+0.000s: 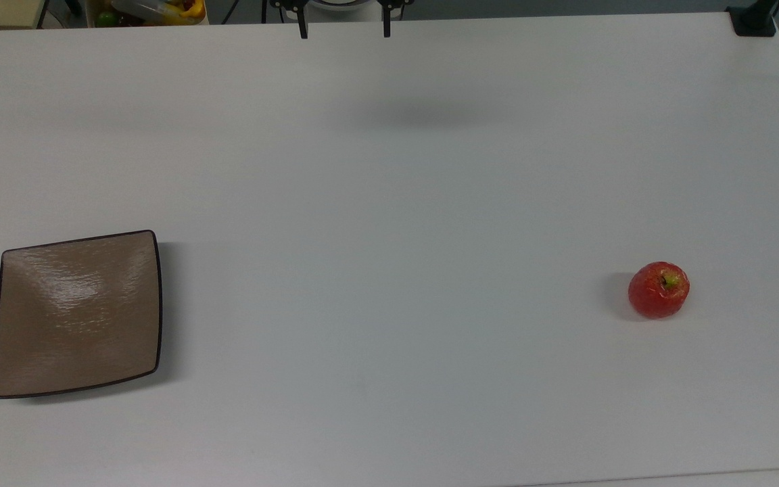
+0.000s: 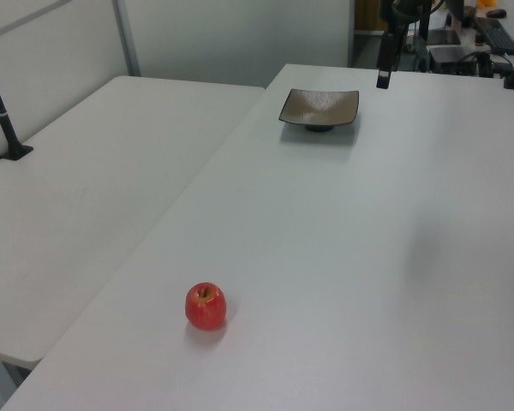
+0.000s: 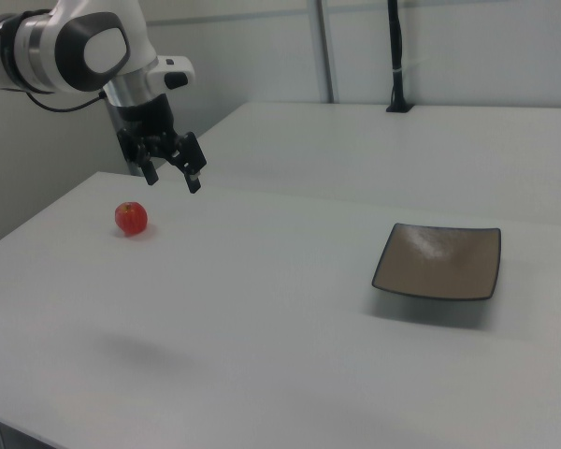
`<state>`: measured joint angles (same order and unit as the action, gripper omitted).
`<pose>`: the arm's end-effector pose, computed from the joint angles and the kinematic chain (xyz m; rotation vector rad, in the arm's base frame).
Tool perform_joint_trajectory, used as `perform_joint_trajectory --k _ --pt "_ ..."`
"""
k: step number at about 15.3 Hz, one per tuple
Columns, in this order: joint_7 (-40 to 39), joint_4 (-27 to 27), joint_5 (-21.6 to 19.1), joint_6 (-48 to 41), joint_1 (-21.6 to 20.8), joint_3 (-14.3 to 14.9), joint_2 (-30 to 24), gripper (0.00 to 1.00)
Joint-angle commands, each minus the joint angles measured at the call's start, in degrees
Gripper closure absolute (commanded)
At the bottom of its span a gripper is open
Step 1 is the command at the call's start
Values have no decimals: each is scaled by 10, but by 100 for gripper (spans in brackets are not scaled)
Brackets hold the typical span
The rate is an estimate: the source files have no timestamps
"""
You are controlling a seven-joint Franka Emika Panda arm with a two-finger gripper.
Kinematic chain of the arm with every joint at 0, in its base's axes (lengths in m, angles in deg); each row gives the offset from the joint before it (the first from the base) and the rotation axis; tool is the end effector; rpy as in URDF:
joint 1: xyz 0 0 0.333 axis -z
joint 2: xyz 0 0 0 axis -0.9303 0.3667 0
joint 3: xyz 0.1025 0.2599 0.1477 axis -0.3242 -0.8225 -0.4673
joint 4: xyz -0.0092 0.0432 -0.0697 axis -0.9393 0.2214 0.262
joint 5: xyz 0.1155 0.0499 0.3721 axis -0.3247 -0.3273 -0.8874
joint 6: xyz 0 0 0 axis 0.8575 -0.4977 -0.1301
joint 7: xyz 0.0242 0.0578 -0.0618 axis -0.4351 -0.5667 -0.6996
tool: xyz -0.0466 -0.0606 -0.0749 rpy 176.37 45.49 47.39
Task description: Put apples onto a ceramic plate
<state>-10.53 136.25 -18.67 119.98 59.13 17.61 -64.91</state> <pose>0.5488 0.0874 0.5998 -3.1154 -0.1467 -0.1547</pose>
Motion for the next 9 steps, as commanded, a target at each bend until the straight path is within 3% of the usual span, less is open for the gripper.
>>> perform_joint_trajectory --k 1,9 --pt "-7 -10 5 2 5 -7 -2 0" --pt "-7 -10 -2 9 2 -7 5 0"
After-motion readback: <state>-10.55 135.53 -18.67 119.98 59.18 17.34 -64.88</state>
